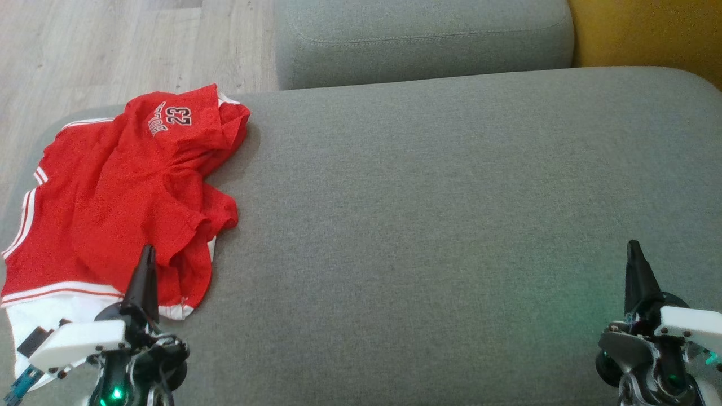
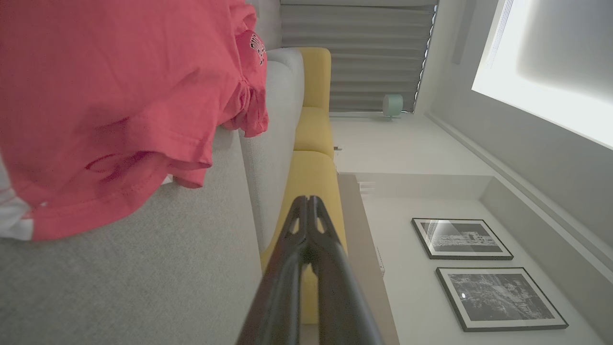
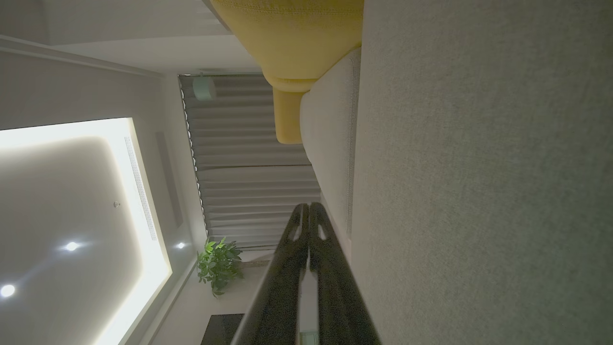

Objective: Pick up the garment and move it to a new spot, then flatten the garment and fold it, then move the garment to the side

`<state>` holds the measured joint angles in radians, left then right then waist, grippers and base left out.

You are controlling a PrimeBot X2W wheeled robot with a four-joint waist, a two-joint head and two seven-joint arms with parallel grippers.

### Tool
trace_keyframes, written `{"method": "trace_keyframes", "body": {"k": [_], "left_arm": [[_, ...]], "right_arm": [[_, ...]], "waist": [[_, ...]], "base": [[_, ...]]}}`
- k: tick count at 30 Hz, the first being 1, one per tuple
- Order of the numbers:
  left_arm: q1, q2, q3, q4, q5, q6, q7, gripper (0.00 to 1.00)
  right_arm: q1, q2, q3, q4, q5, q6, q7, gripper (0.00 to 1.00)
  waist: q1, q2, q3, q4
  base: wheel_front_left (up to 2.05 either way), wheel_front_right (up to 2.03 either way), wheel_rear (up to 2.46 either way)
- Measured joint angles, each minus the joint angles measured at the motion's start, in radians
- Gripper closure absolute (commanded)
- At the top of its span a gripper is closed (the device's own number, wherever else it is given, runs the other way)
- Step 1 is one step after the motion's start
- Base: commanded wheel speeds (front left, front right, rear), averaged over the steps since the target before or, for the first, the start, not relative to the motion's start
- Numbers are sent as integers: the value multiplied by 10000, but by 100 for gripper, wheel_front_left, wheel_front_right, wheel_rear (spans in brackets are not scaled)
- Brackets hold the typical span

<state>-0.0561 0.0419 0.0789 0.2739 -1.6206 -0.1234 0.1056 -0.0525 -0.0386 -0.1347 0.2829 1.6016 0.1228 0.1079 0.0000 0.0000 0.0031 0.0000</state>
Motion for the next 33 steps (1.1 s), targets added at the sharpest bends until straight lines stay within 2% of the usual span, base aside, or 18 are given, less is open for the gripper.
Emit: {"method": "trace_keyframes", "body": {"k": [33], "left_arm": [[0, 0, 0, 0, 0, 2, 0, 100]], "right_arm": [[0, 0, 0, 0, 0, 0, -2, 100]], "waist": [[0, 0, 0, 0]], "base": [[0, 0, 0]]}}
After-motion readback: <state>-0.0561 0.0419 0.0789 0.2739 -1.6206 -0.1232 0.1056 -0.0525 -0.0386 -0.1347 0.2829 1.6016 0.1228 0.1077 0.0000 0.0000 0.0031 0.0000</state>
